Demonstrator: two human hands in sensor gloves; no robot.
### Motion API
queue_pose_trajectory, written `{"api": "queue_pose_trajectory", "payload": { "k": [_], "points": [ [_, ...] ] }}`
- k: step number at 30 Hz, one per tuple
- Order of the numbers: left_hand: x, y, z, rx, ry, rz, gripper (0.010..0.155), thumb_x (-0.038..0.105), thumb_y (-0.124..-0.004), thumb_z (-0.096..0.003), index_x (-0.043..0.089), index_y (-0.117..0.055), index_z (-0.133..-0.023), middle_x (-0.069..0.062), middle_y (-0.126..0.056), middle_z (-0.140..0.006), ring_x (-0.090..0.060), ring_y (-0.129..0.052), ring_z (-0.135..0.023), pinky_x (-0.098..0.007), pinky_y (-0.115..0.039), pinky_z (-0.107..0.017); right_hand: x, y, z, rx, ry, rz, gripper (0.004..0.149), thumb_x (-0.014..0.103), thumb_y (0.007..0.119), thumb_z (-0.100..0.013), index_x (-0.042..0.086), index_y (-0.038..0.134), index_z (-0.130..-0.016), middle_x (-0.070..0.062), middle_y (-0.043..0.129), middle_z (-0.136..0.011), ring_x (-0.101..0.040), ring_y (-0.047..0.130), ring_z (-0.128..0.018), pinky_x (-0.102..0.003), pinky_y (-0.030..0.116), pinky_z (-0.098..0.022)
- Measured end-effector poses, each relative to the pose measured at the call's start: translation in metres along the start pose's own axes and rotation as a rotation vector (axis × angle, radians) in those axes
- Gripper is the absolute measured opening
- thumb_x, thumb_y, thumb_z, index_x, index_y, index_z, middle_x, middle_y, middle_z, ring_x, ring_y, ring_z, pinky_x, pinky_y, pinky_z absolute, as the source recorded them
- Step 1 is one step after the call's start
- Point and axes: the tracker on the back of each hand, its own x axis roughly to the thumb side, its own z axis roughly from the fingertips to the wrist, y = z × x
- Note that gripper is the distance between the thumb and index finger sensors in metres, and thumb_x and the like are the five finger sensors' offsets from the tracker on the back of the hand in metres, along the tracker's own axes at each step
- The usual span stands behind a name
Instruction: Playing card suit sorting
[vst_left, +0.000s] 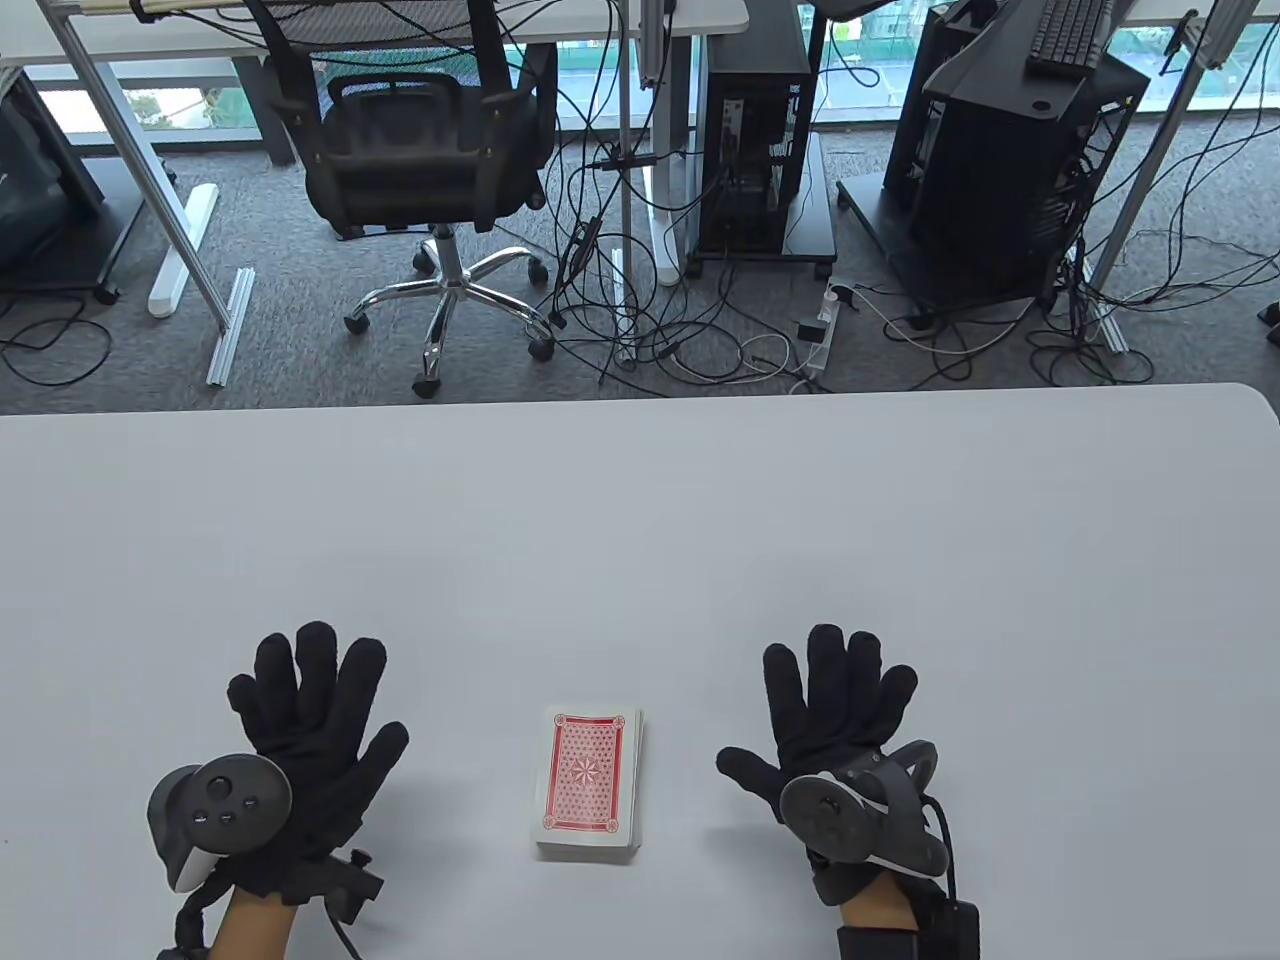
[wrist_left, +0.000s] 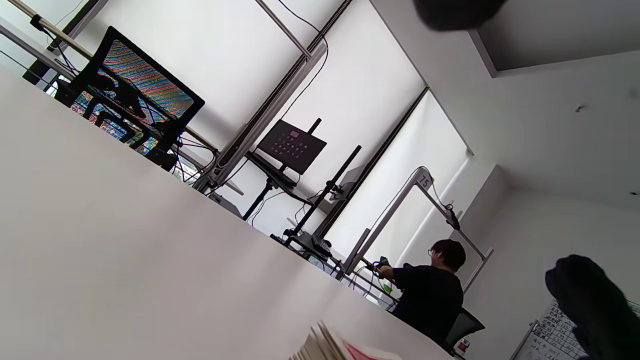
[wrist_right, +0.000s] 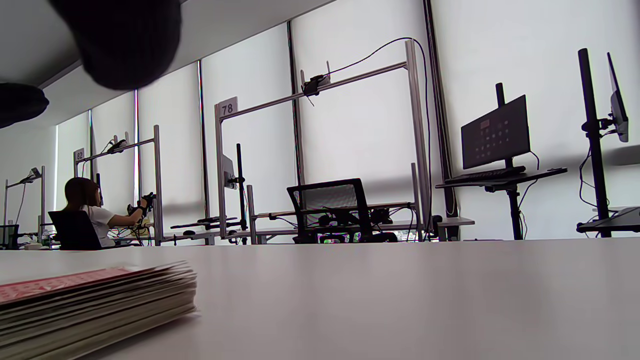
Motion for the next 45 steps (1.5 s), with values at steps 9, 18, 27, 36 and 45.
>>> {"api": "queue_pose_trajectory", "payload": {
  "k": [9, 18, 27, 36, 45],
  "points": [
    [-0.004, -0.008, -0.002, -0.033, 0.004, 0.02, 0.07, 0.056, -0.063, -0.0554, 0.036, -0.028, -0.112, 0.011, 0.003, -0.117, -0.012, 0.023, -0.102, -0.047, 0.019, -0.065, 0.001, 0.005, 0.0, -0.012, 0.016, -0.087, 0.103, 0.051, 0.072, -0.05, 0.002, -0.006, -0.097, -0.04, 0.0, -0.099, -0.066, -0.003, -0.081, -0.087, 0.015, -0.045],
    [-0.005, -0.019, -0.007, -0.046, -0.033, 0.084, 0.07, 0.057, -0.062, -0.0556, 0.026, -0.037, -0.113, -0.004, -0.017, -0.12, -0.028, 0.001, -0.108, -0.052, -0.003, -0.074, 0.012, 0.012, -0.011, 0.006, 0.011, -0.254, 0.104, 0.051, 0.072, -0.05, -0.001, -0.004, -0.097, -0.041, 0.014, -0.102, -0.068, 0.016, -0.085, -0.084, 0.029, -0.054],
    [0.002, -0.049, -0.013, -0.139, -0.049, 0.139, 0.069, 0.057, -0.061, -0.0565, 0.017, -0.045, -0.111, -0.014, -0.035, -0.118, -0.042, -0.024, -0.106, -0.058, -0.029, -0.074, 0.018, 0.038, -0.014, 0.168, 0.144, -0.507, 0.099, 0.047, 0.07, -0.053, -0.009, -0.001, -0.095, -0.044, 0.027, -0.099, -0.07, 0.04, -0.08, -0.074, 0.053, -0.055],
    [-0.002, -0.086, -0.014, -0.344, 0.111, 0.306, 0.07, 0.056, -0.06, -0.058, 0.01, -0.047, -0.11, -0.026, -0.054, -0.109, -0.053, -0.049, -0.093, -0.055, -0.058, -0.061, 0.025, 0.075, -0.012, 0.408, 0.29, -0.789, 0.094, 0.043, 0.066, -0.056, -0.016, 0.002, -0.091, -0.05, 0.039, -0.09, -0.068, 0.057, -0.069, -0.062, 0.067, -0.049],
    [0.01, -0.117, -0.008, -0.587, 0.226, 0.365, 0.072, 0.056, -0.057, -0.0595, 0.015, -0.028, -0.111, -0.027, -0.046, -0.111, -0.051, -0.039, -0.095, -0.053, -0.054, -0.064, 0.036, 0.088, -0.008, 0.479, 0.448, -1.083, 0.092, 0.04, 0.064, -0.058, -0.02, 0.002, -0.089, -0.057, 0.03, -0.084, -0.059, 0.074, -0.055, -0.045, 0.079, -0.037]
  ]
}}
